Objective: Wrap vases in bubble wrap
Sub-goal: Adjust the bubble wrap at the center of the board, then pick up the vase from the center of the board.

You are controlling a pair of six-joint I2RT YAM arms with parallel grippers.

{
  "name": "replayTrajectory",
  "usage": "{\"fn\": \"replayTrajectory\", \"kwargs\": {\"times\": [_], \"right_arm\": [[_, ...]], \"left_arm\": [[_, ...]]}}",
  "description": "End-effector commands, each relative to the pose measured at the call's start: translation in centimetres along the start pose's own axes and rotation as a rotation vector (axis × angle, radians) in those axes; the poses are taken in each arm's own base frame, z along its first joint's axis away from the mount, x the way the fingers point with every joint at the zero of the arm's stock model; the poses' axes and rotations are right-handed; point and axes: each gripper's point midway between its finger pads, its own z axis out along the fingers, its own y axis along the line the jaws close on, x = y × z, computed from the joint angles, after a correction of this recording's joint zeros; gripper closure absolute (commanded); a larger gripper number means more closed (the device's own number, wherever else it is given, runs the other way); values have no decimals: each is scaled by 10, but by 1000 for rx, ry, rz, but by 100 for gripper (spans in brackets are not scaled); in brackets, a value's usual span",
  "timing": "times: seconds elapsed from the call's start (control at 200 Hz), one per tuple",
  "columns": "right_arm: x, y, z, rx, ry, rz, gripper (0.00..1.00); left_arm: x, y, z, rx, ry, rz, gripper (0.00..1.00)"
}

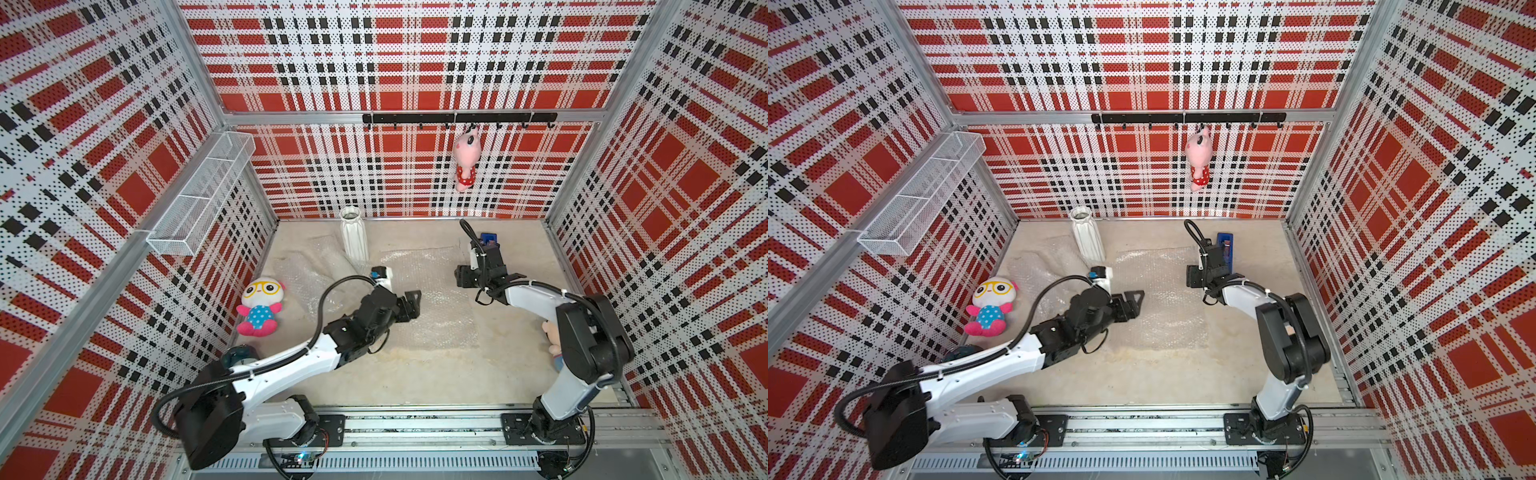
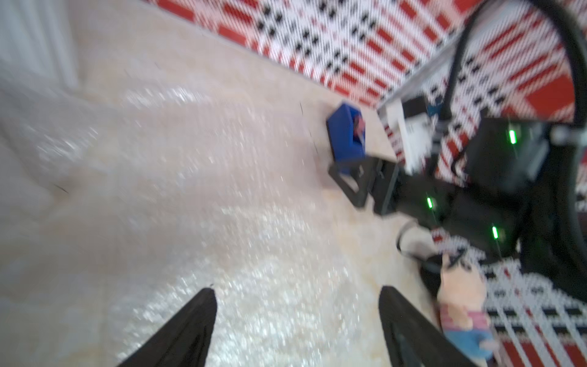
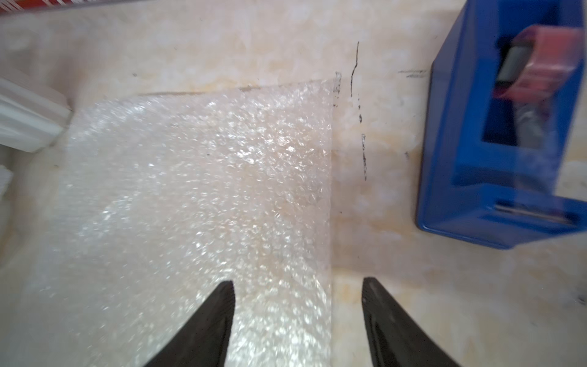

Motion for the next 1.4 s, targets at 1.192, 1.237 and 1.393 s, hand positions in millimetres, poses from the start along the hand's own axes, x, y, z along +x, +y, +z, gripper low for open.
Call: {"fn": "replayTrajectory", "kwargs": {"times": [1.192, 1.237, 1.393], "right_arm": [[17, -3, -103, -126, -264, 205, 0], [19, -4, -103, -124, -259, 208, 0], [26, -8, -102, -110, -252, 215, 0]], "left_arm": [[-222, 155, 151, -637, -66, 279, 1], [-222, 155, 153, -638, -66, 279, 1], [-226, 158, 155, -642, -83, 259, 8]]}}
